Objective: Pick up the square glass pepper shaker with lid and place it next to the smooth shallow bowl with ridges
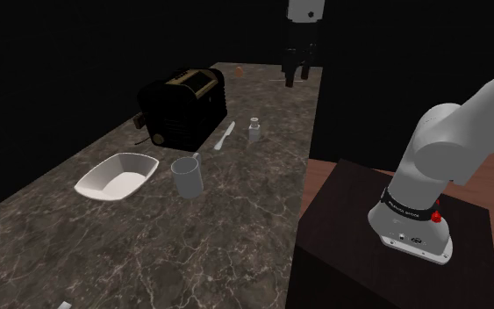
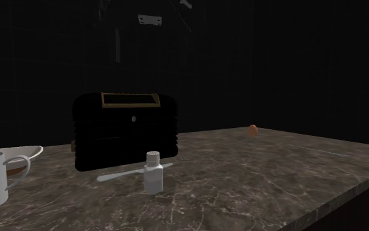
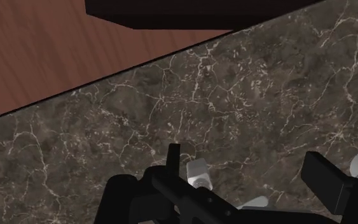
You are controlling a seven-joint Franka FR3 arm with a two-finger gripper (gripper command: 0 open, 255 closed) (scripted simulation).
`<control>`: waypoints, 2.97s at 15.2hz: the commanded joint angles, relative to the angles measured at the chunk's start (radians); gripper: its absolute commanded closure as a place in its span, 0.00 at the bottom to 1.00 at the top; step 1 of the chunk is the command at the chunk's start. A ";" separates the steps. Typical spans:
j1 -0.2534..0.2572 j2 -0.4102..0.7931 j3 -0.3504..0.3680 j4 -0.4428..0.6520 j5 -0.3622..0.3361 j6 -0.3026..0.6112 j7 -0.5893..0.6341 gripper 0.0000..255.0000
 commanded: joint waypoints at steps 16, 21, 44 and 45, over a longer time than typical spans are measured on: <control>0.004 0.607 0.025 0.239 -0.058 0.349 0.052 0.00; 0.004 0.646 0.024 0.221 -0.061 0.405 0.055 0.00; 0.003 0.655 0.023 0.210 -0.062 0.425 0.054 1.00; 0.003 0.648 0.023 0.217 -0.062 0.412 0.054 1.00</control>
